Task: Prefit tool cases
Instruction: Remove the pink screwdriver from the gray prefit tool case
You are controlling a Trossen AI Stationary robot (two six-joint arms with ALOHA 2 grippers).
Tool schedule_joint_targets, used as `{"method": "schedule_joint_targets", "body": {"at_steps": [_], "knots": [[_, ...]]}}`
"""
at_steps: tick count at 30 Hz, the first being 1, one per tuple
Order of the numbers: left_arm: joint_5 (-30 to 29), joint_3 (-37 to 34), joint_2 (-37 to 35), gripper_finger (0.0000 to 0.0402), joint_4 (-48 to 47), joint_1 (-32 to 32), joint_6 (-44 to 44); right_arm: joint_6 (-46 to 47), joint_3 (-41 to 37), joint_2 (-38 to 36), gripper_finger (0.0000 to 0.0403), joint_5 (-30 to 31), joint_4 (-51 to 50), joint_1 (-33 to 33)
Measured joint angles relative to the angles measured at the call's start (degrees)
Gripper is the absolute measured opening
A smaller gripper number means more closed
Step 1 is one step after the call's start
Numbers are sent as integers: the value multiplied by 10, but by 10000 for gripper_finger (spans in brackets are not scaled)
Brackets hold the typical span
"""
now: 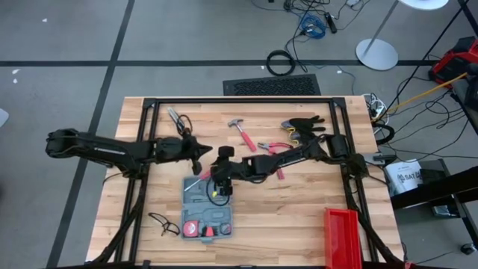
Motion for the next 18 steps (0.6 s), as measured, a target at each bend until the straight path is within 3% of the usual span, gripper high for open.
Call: {"method": "schedule_joint_targets", "body": {"at_steps": [6, 11, 18], "knots": [[10, 0, -62, 0, 13, -1, 16, 11, 0, 8, 210, -90, 30, -34], [41, 0, -96, 0, 12, -1, 18, 23, 0, 17, 210, -214, 48, -60], [72, 0, -115, 0, 12, -1, 19, 7, 0, 36, 210, -255, 58, -66]]}}
